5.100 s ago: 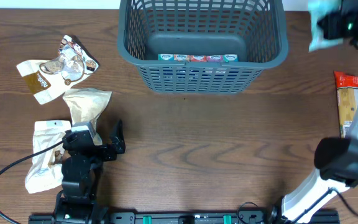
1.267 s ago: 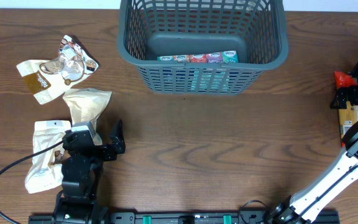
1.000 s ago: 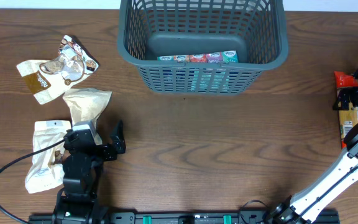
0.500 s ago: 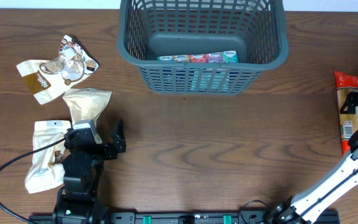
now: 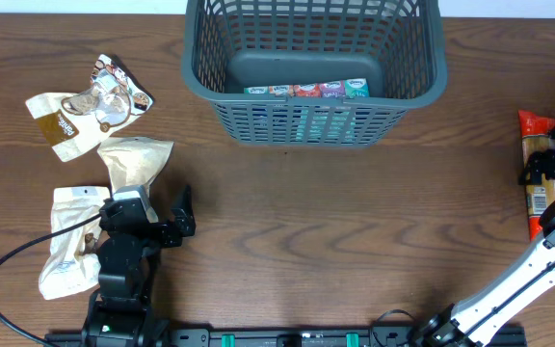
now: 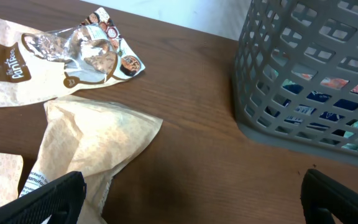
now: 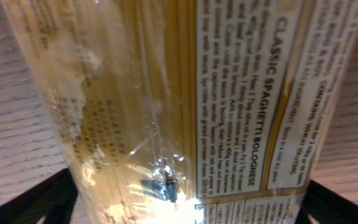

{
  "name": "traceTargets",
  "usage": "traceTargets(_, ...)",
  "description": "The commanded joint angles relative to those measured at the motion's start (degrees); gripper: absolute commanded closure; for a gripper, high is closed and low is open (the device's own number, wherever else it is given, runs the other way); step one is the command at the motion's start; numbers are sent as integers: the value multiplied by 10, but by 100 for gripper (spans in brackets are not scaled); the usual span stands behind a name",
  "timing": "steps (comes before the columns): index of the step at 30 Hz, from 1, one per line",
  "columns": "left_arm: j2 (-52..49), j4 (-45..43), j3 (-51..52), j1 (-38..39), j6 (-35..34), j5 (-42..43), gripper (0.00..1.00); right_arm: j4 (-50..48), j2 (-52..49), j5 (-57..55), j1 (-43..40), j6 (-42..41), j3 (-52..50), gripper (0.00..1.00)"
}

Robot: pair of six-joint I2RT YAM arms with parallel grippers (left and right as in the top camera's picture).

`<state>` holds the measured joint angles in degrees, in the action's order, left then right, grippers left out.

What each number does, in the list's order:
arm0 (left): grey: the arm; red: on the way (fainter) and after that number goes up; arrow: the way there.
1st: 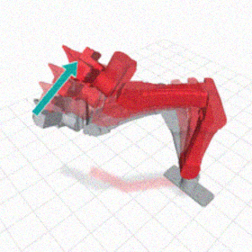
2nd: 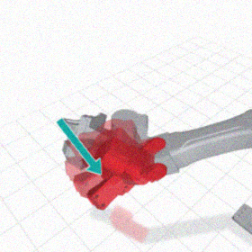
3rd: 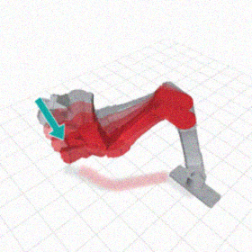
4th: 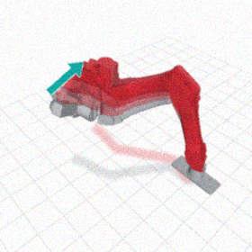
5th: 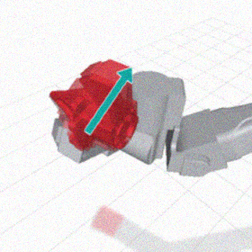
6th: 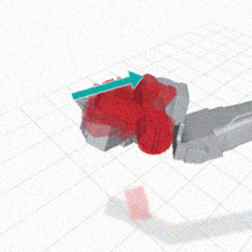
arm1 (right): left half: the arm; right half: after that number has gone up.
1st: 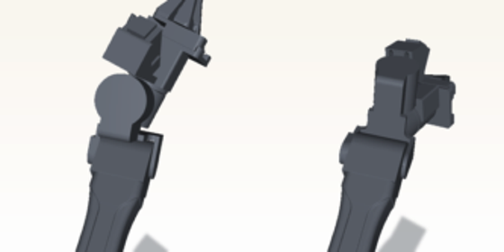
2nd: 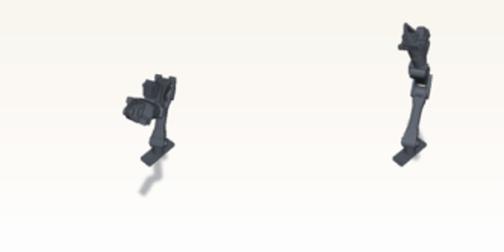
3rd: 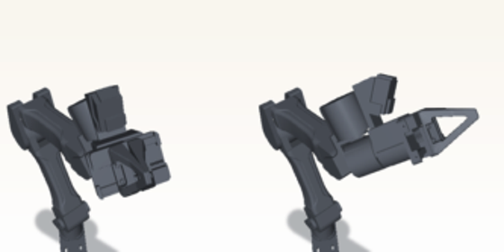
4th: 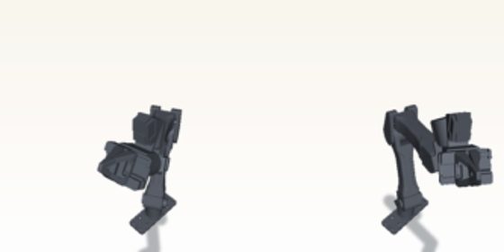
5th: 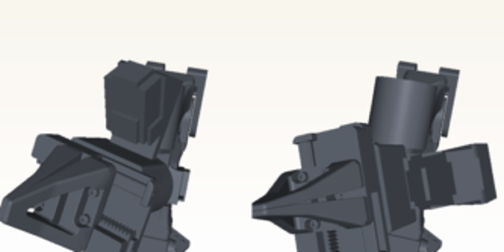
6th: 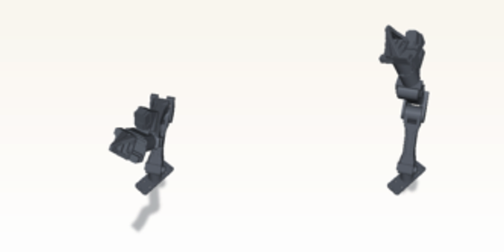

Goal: Pack container
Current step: 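Move the right gripper to the spaghetti package and grasp it, then lift the spaghetti package with the right gripper and drop it into basket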

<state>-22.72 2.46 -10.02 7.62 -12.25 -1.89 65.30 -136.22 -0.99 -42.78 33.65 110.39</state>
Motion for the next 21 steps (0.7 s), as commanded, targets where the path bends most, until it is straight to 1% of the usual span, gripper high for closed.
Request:
traceTargets(1, -1, -4, -12, 2, -5, -1, 1, 0, -6, 22, 5, -6, -26, 18)
traceTargets(3, -1, -4, -12, 2, -6, -1, 2, -1, -6, 30, 6, -6, -33, 24)
traceTargets(6, -1, -4, -12, 2, -5, -1, 1, 0, -5, 37, 6, -8, -34, 40)
traceTargets(11, -1, -3, -12, 2, -6, -1, 1, 0, -5, 49, 9, -28, -34, 52)
traceTargets(14, -1, -3, -12, 2, -6, -1, 1, -1, -5, 70, 15, -30, -34, 64)
traceTargets(15, -1, -4, -12, 2, -6, -1, 1, -2, -5, 77, 17, -30, -33, 71)
traceTargets(16, -1, -3, -12, 2, -6, -1, 1, -1, -5, 82, 20, -30, -32, 82)
traceTargets(17, -1, -3, -12, 2, -6, -1, 1, -1, -5, 89, 22, -31, -31, 96)
traceTargets(18, -1, -3, -12, 2, -6, -1, 2, -1, -4, 94, 24, -37, -29, 99)
traceTargets(21, -1, -3, -12, 2, -5, -1, 1, 4, -4, 99, 33, -47, -19, 99)
